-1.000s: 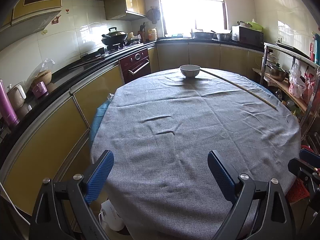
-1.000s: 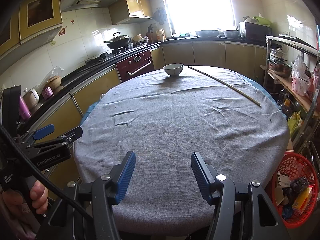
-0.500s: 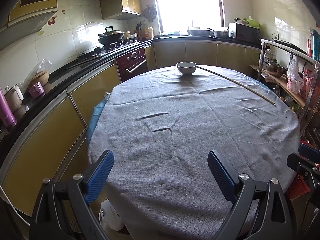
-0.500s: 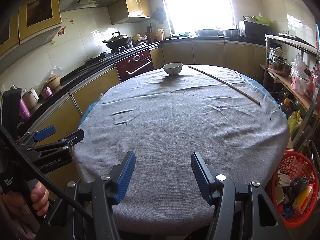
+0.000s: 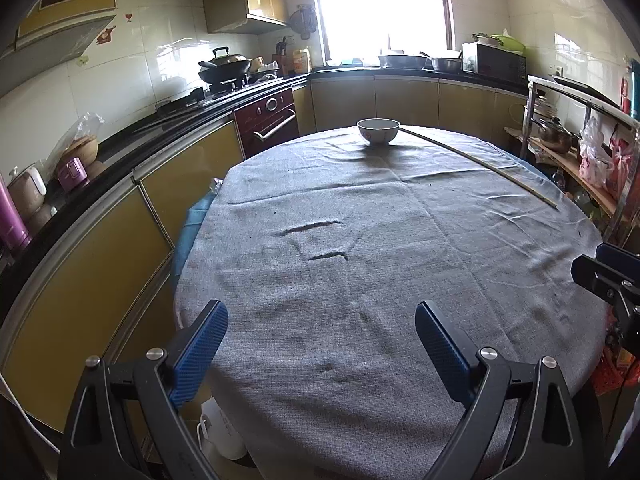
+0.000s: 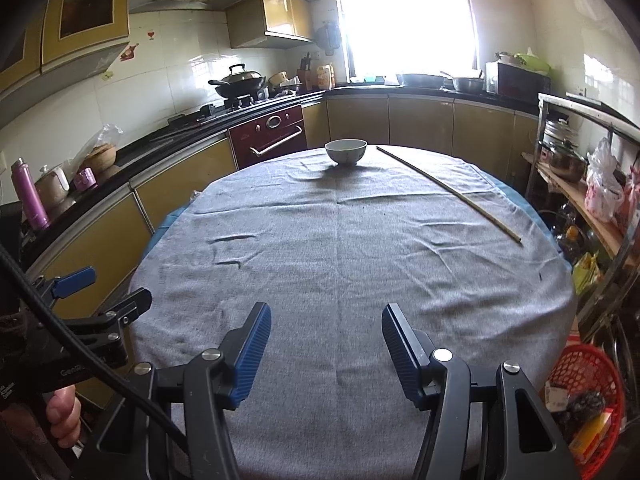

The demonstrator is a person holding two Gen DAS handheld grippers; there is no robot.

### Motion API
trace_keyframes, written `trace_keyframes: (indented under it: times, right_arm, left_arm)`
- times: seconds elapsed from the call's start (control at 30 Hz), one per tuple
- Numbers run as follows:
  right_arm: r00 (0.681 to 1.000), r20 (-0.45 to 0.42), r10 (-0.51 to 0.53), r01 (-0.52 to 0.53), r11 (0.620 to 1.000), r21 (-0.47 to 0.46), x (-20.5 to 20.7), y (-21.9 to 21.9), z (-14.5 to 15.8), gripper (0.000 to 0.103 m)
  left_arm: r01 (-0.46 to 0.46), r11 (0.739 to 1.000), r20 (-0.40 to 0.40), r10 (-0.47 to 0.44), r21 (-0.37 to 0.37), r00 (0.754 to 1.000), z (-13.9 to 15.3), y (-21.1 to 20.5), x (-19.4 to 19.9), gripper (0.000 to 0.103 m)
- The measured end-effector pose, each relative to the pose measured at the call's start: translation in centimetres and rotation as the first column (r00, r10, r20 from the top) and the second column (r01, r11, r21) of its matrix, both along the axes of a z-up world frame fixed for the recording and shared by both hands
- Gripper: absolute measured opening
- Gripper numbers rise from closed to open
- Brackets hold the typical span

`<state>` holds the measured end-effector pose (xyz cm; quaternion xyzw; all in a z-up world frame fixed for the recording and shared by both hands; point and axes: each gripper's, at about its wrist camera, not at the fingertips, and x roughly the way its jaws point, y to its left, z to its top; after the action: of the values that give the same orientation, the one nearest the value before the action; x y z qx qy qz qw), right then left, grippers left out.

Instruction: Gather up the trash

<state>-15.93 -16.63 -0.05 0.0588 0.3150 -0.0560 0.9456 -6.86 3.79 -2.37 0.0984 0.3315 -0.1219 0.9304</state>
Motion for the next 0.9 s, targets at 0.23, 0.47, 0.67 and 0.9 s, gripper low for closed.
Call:
trace_keyframes:
  times: [0.23, 0.47, 0.67, 0.9]
  right_arm:
    - [1.000, 0.003, 0.022, -0.022, 1.000, -0.018, 1.8, -0.6, 0.5, 0.062]
    - [0.999, -0.014, 0.046, -0.046, 0.999, 0.007, 3.7, -1.6, 1.0, 0.062]
    - [0.998, -0.026, 0.051, -0.051, 0.999, 0.008, 4.7, -2.4, 1.4, 0.062]
    - [0.999, -0.036, 0.023, -0.022, 0.999, 0.037, 5.6, -4.1, 1.6, 0.062]
  left_arm:
    - [-0.023, 1.000, -0.008, 0.023, 0.007, 1.000, 0.3, -0.7, 1.6, 0.095]
    - [-0.047, 0.999, -0.008, 0.047, -0.001, 0.999, 1.7, -1.4, 2.9, 0.095]
    - [-0.030, 0.999, 0.009, 0.030, 0.010, 1.000, 3.2, -3.1, 3.9, 0.095]
    - [-0.010, 1.000, 0.007, 0.010, -0.004, 1.000, 4.5, -4.4, 4.8, 0.095]
